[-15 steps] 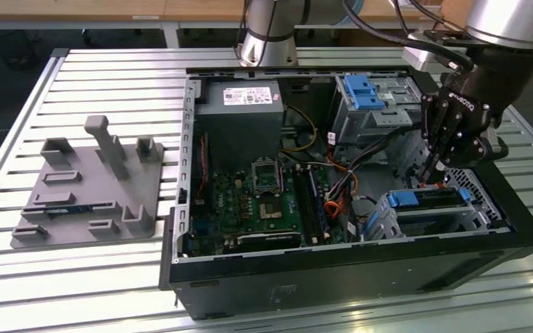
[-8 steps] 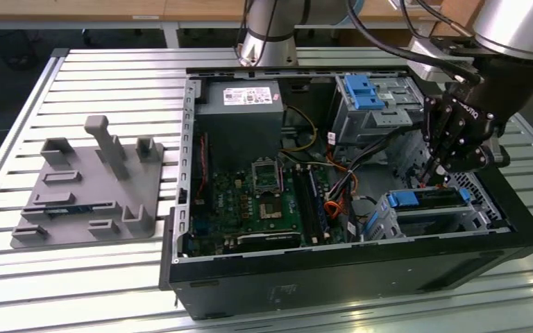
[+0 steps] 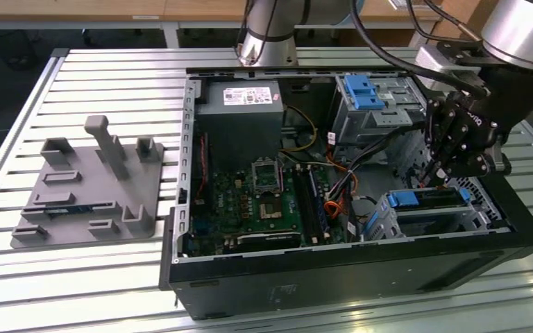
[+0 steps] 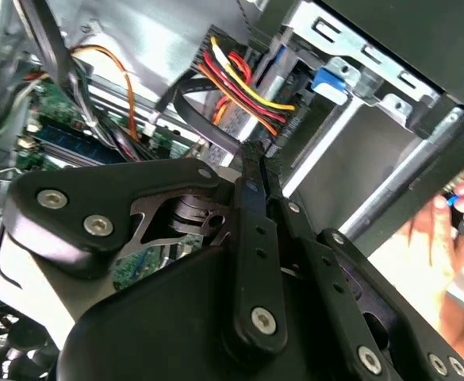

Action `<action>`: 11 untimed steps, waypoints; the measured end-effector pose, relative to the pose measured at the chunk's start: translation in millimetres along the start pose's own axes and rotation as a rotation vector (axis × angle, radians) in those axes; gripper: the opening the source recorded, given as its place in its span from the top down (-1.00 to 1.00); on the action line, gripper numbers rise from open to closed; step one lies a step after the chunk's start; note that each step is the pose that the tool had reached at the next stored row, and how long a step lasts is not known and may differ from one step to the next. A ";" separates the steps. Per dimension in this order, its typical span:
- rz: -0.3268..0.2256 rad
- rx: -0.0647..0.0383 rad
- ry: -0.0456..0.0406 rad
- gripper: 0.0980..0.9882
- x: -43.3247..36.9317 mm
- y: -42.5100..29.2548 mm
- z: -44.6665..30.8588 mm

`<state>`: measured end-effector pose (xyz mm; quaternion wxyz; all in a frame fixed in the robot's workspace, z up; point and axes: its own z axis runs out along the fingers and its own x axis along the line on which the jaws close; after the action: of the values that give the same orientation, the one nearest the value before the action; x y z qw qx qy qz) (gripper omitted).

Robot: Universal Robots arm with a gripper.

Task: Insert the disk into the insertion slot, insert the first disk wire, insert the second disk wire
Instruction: 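Insert the second disk wire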

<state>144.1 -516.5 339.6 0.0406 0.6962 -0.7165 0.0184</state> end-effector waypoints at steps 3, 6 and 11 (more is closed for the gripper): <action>-0.001 -0.001 -0.0408 0.89 3.1 -0.1 0.3; -0.002 -0.002 -0.0703 0.89 6.6 -0.2 0.4; -0.003 -0.002 -0.0864 0.89 8.9 -0.3 0.7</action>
<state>144.1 -525.4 339.7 0.0104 0.6973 -0.7166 -0.0126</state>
